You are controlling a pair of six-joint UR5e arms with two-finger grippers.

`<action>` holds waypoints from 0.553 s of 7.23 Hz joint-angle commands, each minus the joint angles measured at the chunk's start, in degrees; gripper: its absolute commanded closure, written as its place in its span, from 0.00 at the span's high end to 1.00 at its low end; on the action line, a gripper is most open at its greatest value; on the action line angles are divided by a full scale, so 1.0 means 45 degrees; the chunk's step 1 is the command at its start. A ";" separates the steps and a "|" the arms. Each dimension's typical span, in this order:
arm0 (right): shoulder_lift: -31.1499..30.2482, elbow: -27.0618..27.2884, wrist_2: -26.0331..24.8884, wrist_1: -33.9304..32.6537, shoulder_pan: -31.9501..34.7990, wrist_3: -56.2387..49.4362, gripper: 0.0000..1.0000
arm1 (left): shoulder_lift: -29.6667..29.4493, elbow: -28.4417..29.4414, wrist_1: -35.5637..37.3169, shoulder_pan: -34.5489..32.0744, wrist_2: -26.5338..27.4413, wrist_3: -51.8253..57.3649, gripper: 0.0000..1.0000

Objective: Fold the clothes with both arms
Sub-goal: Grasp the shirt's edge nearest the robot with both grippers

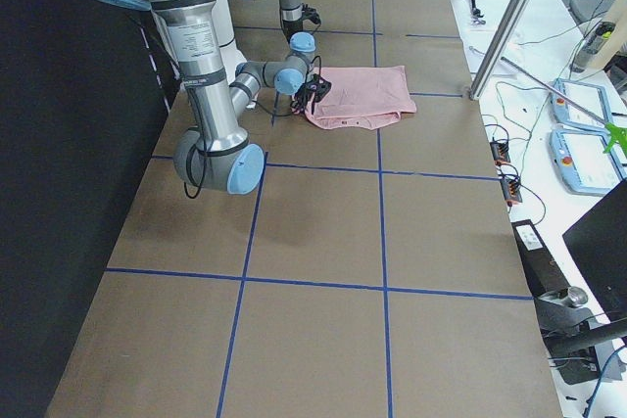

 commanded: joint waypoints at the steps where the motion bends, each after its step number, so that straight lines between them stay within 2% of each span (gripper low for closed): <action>1: -0.0018 0.0540 0.0093 0.0000 0.0063 -0.0020 0.00 | 0.0133 -0.0722 0.0388 0.0011 -0.0027 0.0015 0.00; 3: -0.0213 0.1415 0.0171 0.0000 0.0024 -0.0020 0.00 | 0.0718 -0.2302 0.1558 0.0147 -0.0299 0.0015 0.00; 4: -0.0639 0.2233 0.0384 0.0000 -0.0305 0.0000 0.00 | 0.0913 -0.2967 0.2085 0.0302 -0.0320 0.0015 0.00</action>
